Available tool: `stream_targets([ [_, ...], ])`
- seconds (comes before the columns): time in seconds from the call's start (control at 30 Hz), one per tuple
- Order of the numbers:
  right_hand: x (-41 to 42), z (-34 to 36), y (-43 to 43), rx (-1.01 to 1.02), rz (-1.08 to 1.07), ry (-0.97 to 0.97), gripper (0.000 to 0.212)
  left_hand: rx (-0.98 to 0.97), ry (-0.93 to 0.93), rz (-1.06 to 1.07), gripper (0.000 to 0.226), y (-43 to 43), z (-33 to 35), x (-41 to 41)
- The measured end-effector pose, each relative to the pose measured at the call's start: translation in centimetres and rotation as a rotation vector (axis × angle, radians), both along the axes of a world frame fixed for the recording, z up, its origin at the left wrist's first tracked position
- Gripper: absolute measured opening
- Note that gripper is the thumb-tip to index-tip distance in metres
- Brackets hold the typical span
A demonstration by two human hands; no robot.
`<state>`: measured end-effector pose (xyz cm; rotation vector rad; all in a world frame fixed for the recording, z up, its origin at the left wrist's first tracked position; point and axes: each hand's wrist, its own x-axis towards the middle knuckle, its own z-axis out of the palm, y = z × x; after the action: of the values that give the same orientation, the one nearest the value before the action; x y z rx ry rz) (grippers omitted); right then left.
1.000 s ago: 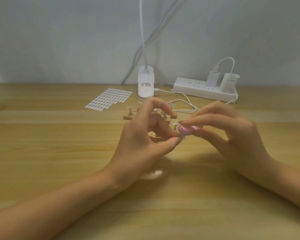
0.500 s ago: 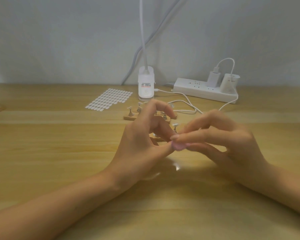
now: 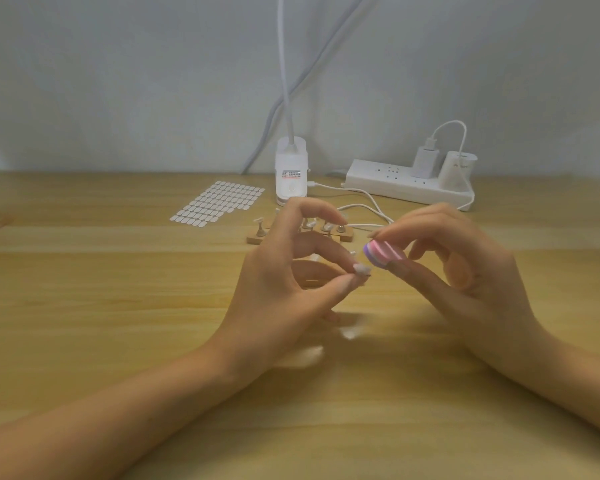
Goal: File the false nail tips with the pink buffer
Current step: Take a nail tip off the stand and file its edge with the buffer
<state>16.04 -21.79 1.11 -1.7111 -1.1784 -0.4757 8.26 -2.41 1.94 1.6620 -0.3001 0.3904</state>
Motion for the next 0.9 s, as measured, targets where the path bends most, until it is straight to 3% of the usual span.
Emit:
stream_targets([
  [0.57, 0.32, 0.15, -0.23, -0.058, -0.033, -0.051, 0.020, 0.000, -0.049, 0.017, 0.058, 0.21, -0.02, 0.37],
  [0.9, 0.15, 0.24, -0.13, -0.083, -0.019, -0.114, 0.020, 0.063, -0.035, 0.047, 0.049, 0.18, -0.04, 0.18],
])
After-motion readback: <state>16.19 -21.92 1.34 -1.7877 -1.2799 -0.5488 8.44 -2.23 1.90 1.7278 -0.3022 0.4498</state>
